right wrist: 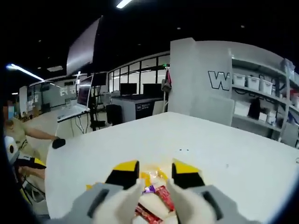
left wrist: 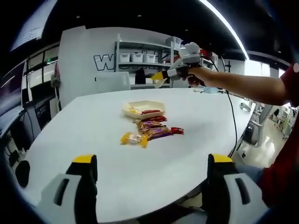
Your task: Place the target food into the container with the food tongs after gripping and lifting it, then release it inside without dropping or visibly crushing the food.
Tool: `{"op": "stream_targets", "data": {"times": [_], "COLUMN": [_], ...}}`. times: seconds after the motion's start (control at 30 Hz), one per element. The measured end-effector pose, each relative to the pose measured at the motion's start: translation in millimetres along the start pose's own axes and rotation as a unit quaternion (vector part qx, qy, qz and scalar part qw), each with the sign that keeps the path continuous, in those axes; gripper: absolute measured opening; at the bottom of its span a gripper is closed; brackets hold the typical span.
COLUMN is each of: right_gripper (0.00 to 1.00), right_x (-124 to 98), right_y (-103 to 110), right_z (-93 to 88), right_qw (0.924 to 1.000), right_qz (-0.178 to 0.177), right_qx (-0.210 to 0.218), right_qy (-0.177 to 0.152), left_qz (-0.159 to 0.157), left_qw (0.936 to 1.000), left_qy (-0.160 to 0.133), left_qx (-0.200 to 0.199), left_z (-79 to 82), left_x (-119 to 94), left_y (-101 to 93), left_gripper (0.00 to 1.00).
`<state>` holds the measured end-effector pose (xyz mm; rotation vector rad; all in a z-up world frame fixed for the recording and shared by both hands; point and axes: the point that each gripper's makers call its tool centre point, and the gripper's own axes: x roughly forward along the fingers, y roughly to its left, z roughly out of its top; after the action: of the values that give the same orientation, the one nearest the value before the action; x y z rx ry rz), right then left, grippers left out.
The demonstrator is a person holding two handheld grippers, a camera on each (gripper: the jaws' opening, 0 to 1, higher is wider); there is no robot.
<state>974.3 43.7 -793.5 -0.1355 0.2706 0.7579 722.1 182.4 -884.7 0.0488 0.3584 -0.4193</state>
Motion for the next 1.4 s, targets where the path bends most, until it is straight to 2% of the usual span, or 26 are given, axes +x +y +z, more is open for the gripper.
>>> {"op": "stream_targets", "data": {"times": [0.2, 0.57, 0.83, 0.93, 1.13, 1.3, 1.4], "right_gripper": [0.23, 0.24, 0.24, 0.24, 0.24, 0.24, 0.24], "right_x": [-6.8, -16.6, -17.9, -20.3, -22.8, -25.7, -28.1], "right_y": [1.9, 3.3, 4.0, 7.6, 14.3, 18.4, 26.2], "right_z": [-6.5, -27.5, -55.4, -61.0, -75.0, -79.7, -85.4], "right_qw": [0.9999, 0.9999, 0.9993, 0.9989, 0.9984, 0.9980, 0.9976], "right_qz": [0.001, 0.002, 0.006, 0.012, 0.018, 0.024, 0.032], "right_qx": [-0.016, 0.004, 0.006, 0.023, 0.025, 0.032, 0.032], "right_qy": [0.005, 0.016, 0.037, 0.038, 0.047, 0.048, 0.052], "left_qz": [0.001, -0.004, -0.006, -0.005, -0.003, -0.008, 0.005], "left_qw": [1.0000, 1.0000, 1.0000, 1.0000, 1.0000, 0.9999, 0.9996], "left_qy": [-0.007, -0.001, -0.006, -0.002, 0.003, 0.002, 0.001], "left_qx": [0.002, 0.002, -0.001, -0.002, -0.009, -0.014, -0.028], "left_z": [5.5, 1.6, 2.0, -0.6, -5.9, -4.5, -4.9], "left_x": [0.3, 0.2, 0.5, 0.9, 2.9, 3.7, 4.2], "left_y": [-1.3, -5.2, -7.6, -7.3, -7.6, -11.3, -6.5], "left_gripper": [0.96, 0.96, 0.96, 0.96, 0.99, 0.99, 0.99]}}
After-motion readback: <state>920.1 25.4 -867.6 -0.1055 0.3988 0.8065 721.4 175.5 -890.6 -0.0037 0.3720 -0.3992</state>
